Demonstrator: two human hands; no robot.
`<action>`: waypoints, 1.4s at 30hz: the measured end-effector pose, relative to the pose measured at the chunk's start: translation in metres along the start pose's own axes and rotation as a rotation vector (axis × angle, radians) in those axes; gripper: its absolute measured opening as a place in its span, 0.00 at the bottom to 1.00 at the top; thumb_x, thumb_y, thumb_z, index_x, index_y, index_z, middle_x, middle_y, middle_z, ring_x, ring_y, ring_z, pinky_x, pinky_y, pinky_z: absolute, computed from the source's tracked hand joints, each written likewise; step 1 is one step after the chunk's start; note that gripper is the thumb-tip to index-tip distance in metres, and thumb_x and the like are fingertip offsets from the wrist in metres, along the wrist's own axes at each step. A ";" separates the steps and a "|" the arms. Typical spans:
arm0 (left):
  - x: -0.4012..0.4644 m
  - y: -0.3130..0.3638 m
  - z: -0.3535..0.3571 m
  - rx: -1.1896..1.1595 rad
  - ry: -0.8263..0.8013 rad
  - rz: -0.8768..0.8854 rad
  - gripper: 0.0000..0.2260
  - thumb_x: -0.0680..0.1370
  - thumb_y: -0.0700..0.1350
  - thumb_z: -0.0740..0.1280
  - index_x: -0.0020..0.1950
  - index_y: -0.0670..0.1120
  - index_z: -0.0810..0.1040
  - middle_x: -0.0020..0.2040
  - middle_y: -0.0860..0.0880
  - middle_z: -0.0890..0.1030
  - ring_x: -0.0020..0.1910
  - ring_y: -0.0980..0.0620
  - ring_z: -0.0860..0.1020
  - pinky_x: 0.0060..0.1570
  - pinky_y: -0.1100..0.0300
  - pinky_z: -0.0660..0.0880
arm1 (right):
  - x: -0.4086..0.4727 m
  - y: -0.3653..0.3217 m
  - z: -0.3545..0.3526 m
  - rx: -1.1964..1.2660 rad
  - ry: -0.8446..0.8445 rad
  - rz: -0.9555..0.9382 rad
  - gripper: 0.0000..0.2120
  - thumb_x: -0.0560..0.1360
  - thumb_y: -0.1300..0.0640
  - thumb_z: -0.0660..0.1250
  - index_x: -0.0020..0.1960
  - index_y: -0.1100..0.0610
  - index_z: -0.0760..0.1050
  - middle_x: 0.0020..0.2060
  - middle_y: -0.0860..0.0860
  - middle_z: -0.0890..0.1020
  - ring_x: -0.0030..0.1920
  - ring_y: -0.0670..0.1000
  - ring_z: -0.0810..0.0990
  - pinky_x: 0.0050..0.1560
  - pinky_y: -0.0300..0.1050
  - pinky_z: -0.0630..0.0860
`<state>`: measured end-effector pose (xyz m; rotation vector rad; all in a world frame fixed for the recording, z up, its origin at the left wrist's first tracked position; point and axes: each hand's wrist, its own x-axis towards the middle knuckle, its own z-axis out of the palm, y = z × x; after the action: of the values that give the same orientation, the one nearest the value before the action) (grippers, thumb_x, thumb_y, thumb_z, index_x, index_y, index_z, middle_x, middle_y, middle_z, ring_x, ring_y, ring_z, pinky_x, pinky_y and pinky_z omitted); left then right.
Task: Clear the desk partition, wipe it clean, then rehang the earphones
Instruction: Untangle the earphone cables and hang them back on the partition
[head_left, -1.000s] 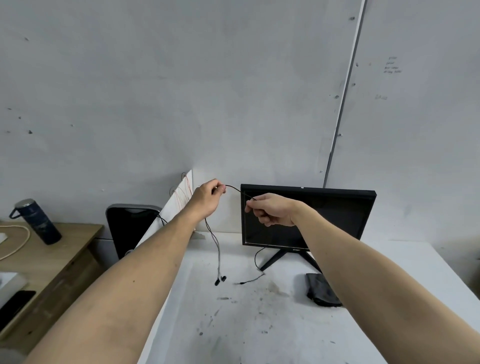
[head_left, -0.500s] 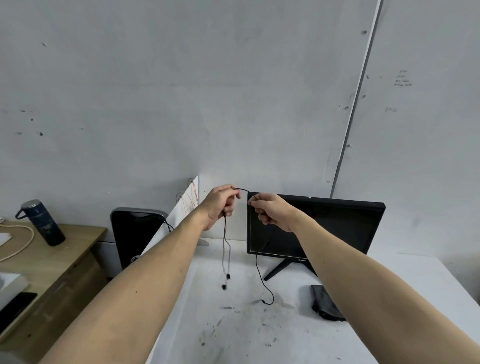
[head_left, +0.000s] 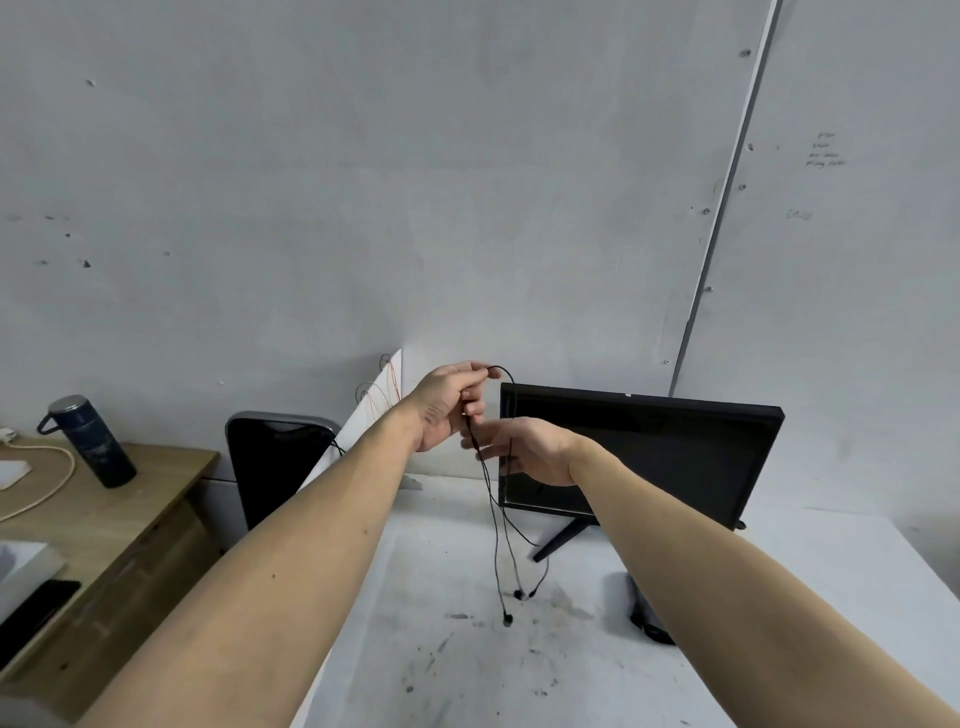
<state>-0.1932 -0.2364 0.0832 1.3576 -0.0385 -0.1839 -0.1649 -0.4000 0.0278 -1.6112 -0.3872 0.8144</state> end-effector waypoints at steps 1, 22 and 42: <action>0.001 0.000 -0.002 -0.022 -0.001 0.008 0.10 0.82 0.39 0.58 0.56 0.42 0.78 0.29 0.51 0.60 0.25 0.54 0.61 0.28 0.61 0.64 | 0.000 0.000 0.001 0.020 -0.068 0.028 0.19 0.79 0.55 0.55 0.64 0.54 0.79 0.60 0.50 0.83 0.62 0.50 0.77 0.57 0.49 0.67; 0.010 -0.029 -0.035 0.695 0.174 -0.104 0.18 0.81 0.41 0.60 0.70 0.51 0.72 0.66 0.49 0.75 0.67 0.52 0.70 0.65 0.58 0.64 | 0.005 -0.022 -0.002 -0.333 0.068 0.099 0.13 0.83 0.49 0.60 0.47 0.58 0.74 0.29 0.48 0.67 0.27 0.46 0.60 0.28 0.41 0.53; -0.017 -0.028 -0.031 0.656 -0.135 -0.108 0.18 0.76 0.60 0.68 0.56 0.48 0.82 0.51 0.51 0.84 0.50 0.54 0.79 0.56 0.58 0.71 | -0.021 -0.011 -0.007 -0.187 0.079 -0.014 0.13 0.82 0.51 0.62 0.46 0.59 0.75 0.28 0.48 0.63 0.27 0.48 0.60 0.28 0.40 0.59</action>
<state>-0.2087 -0.2096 0.0511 2.0008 -0.1490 -0.3755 -0.1725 -0.4171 0.0444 -1.8064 -0.4281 0.7178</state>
